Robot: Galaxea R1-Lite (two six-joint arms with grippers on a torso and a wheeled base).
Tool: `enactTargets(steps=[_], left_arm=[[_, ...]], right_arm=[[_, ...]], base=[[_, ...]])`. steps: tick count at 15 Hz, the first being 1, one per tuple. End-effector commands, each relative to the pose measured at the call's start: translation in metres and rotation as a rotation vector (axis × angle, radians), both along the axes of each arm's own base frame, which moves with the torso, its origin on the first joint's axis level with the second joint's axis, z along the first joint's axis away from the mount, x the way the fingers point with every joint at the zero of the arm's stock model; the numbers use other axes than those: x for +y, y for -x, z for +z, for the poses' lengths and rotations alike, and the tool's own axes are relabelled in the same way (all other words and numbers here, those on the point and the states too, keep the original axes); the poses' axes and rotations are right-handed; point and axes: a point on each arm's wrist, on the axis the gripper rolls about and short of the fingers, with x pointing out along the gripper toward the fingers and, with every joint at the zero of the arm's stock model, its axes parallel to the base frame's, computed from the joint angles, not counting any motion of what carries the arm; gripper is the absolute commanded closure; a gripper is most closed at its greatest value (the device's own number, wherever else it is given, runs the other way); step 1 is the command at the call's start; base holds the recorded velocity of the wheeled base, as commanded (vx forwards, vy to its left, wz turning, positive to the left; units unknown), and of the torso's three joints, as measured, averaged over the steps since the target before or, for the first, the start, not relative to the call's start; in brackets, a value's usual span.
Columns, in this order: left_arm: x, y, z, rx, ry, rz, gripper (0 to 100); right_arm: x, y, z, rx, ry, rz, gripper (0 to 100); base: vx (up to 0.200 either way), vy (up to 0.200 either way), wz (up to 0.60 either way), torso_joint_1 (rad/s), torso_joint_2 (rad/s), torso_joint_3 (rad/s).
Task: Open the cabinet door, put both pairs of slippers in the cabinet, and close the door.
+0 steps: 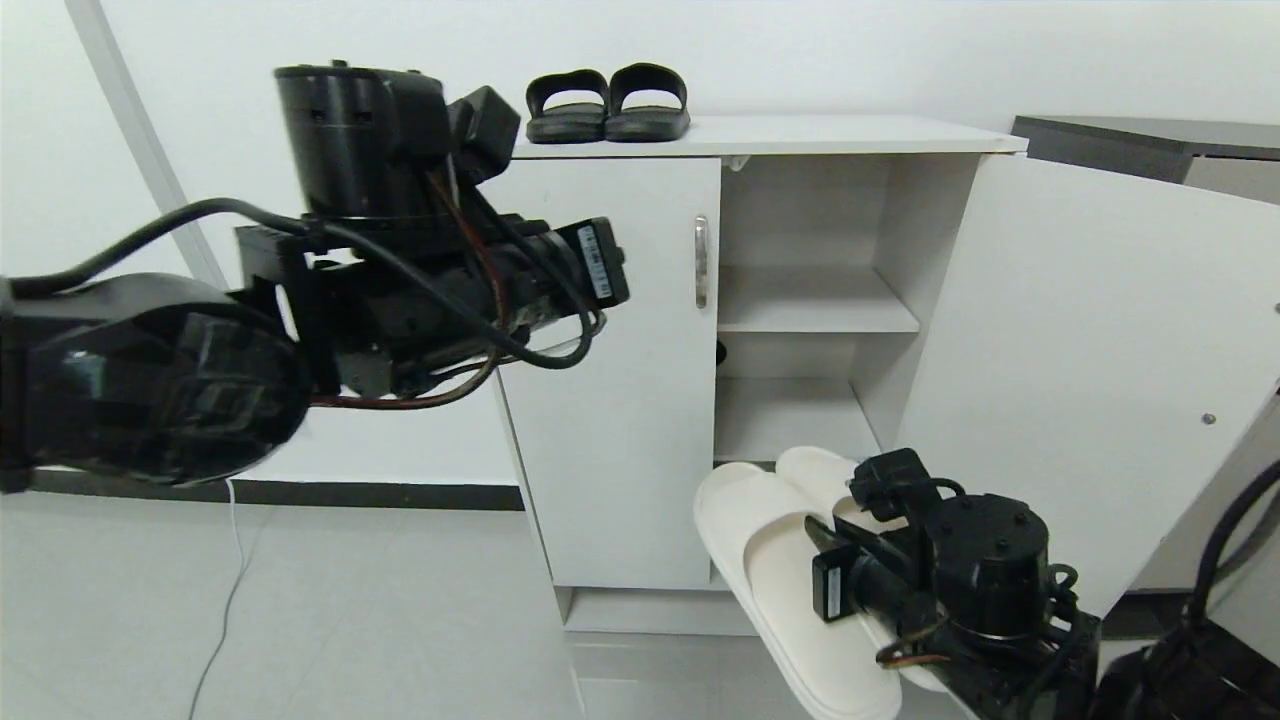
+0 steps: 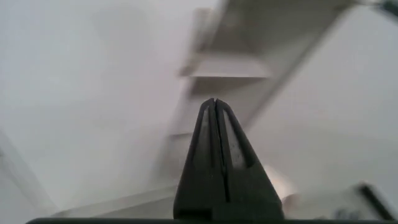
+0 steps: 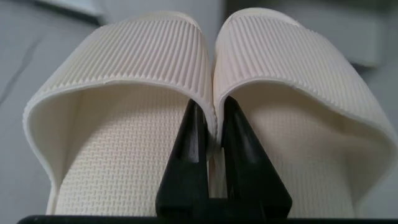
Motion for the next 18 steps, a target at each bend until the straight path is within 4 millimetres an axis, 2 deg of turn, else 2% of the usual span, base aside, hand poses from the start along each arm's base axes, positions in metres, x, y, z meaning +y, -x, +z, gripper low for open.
enactTargets(steps=[1, 2, 3, 4, 5, 6, 7, 8, 9, 11, 12, 13, 14, 15, 18], left_arm=[[0.064, 0.056, 0.006, -0.075, -0.125, 0.23, 100], [0.094, 0.083, 0.005, -0.111, -0.171, 0.297, 100], [0.112, 0.099, 0.003, -0.13, -0.197, 0.352, 100], [0.14, 0.13, -0.008, -0.149, -0.232, 0.467, 100], [0.158, 0.16, -0.017, -0.17, -0.225, 0.592, 100], [0.172, 0.197, -0.033, -0.201, -0.204, 0.703, 100], [0.178, 0.215, -0.047, -0.211, -0.2, 0.747, 100], [0.184, 0.244, -0.082, -0.191, -0.217, 0.838, 100], [0.185, 0.26, -0.107, -0.17, -0.231, 0.894, 100], [0.183, 0.282, -0.149, -0.148, -0.253, 0.897, 100], [0.182, 0.284, -0.156, -0.141, -0.258, 0.88, 100], [0.18, 0.289, -0.183, -0.104, -0.276, 0.794, 100], [0.179, 0.287, -0.199, -0.074, -0.288, 0.73, 100], [0.179, 0.285, -0.209, -0.055, -0.291, 0.695, 100], [0.177, 0.287, -0.21, -0.122, -0.27, 0.512, 100]], right_arm=[[0.004, -0.026, -0.01, 0.0, 0.025, -0.119, 100], [0.004, -0.03, -0.009, -0.005, 0.023, -0.143, 100], [0.004, -0.031, -0.009, -0.007, 0.024, -0.149, 100], [0.004, -0.031, -0.009, -0.01, 0.024, -0.155, 100], [0.004, -0.031, -0.01, -0.006, 0.027, -0.155, 100], [0.005, -0.03, -0.013, 0.001, 0.035, -0.153, 100], [0.005, -0.03, -0.015, 0.005, 0.039, -0.15, 100], [0.007, -0.029, -0.016, 0.006, 0.04, -0.146, 100], [0.008, -0.027, -0.017, 0.009, 0.043, -0.139, 100], [0.009, -0.025, -0.018, 0.013, 0.047, -0.133, 100], [0.008, -0.025, -0.018, 0.014, 0.048, -0.133, 100], [0.009, -0.023, -0.019, 0.017, 0.051, -0.13, 100], [0.009, -0.023, -0.019, 0.017, 0.051, -0.129, 100], [0.01, -0.022, -0.02, 0.019, 0.053, -0.125, 100], [0.011, -0.022, -0.021, 0.018, 0.055, -0.124, 100]], base=[[0.0, 0.0, 0.0, 0.0, 0.0, 0.0], [0.0, 0.0, 0.0, 0.0, 0.0, 0.0], [0.0, 0.0, 0.0, 0.0, 0.0, 0.0], [0.0, 0.0, 0.0, 0.0, 0.0, 0.0], [0.0, 0.0, 0.0, 0.0, 0.0, 0.0], [0.0, 0.0, 0.0, 0.0, 0.0, 0.0], [0.0, 0.0, 0.0, 0.0, 0.0, 0.0], [0.0, 0.0, 0.0, 0.0, 0.0, 0.0], [0.0, 0.0, 0.0, 0.0, 0.0, 0.0], [0.0, 0.0, 0.0, 0.0, 0.0, 0.0], [0.0, 0.0, 0.0, 0.0, 0.0, 0.0], [0.0, 0.0, 0.0, 0.0, 0.0, 0.0], [0.0, 0.0, 0.0, 0.0, 0.0, 0.0], [0.0, 0.0, 0.0, 0.0, 0.0, 0.0], [0.0, 0.0, 0.0, 0.0, 0.0, 0.0]])
